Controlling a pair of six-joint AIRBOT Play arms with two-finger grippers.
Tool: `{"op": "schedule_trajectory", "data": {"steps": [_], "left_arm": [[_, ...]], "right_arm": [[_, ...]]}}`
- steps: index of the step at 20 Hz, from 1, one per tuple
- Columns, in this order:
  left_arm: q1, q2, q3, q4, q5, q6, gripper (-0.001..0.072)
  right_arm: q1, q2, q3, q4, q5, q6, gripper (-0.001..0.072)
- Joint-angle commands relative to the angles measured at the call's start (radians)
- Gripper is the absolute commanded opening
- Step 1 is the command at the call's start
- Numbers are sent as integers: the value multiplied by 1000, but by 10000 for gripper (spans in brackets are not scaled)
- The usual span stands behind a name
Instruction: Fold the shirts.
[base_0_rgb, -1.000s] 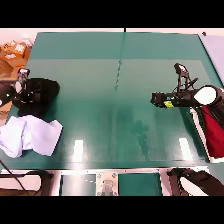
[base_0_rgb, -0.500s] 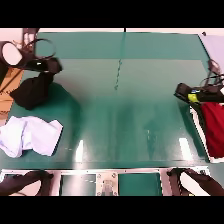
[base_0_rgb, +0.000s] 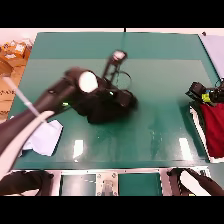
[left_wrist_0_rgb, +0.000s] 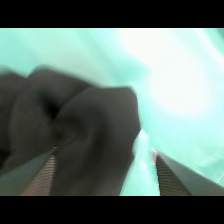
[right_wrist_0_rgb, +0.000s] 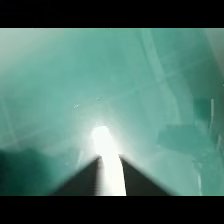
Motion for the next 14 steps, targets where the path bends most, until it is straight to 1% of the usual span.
{"op": "schedule_trajectory", "data": {"steps": [1, 3, 4, 5, 7, 9, 11, 14], "left_arm": [[-11, -91, 9, -65, -80, 0, 720], [96, -89, 68, 26, -286, 0, 720], [157, -89, 98, 74, -383, 0, 720], [225, -89, 121, 119, -457, 0, 720], [360, -89, 128, 169, -525, 0, 720], [481, -89, 109, 184, -521, 0, 720], [578, -92, 68, 183, -439, 0, 720], [656, -94, -2, 182, -278, 0, 720]], "right_arm": [[-6, 0, 1, 56, 51, -2, 317], [-3, 0, -6, 60, 113, -2, 332], [4, 0, -20, 65, 132, -18, 439], [16, 0, -49, 69, 139, -32, 527], [60, -4, -136, 86, 120, -32, 527], [126, -19, -240, 135, 58, -35, 527], [211, -56, -326, 203, -29, -35, 527], [345, -161, -348, 306, -109, -85, 526]]}}
